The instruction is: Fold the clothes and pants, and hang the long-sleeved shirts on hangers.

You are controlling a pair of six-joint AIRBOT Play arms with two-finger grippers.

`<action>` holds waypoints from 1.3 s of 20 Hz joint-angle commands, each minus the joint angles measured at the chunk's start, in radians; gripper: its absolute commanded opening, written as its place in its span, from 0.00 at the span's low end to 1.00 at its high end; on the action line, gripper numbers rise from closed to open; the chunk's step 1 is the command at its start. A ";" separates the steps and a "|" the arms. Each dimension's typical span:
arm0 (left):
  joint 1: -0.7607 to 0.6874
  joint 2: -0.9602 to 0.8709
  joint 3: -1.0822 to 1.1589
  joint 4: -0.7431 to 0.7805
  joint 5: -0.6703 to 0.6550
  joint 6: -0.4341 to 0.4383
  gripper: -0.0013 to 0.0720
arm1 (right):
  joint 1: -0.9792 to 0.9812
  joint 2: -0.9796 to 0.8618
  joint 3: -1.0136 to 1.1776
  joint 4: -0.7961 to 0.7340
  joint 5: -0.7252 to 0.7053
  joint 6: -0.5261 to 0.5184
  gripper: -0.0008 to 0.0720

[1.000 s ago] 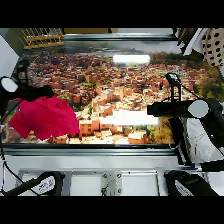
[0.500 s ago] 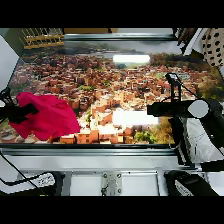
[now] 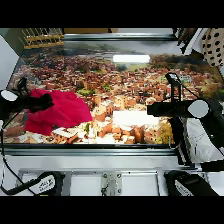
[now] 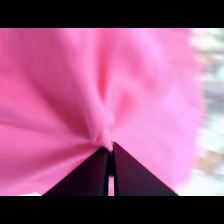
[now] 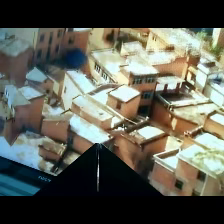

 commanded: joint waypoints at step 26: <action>-0.145 -0.228 0.068 -0.111 0.120 -0.082 0.86 | -0.211 -0.137 0.092 -0.051 0.061 -0.109 0.06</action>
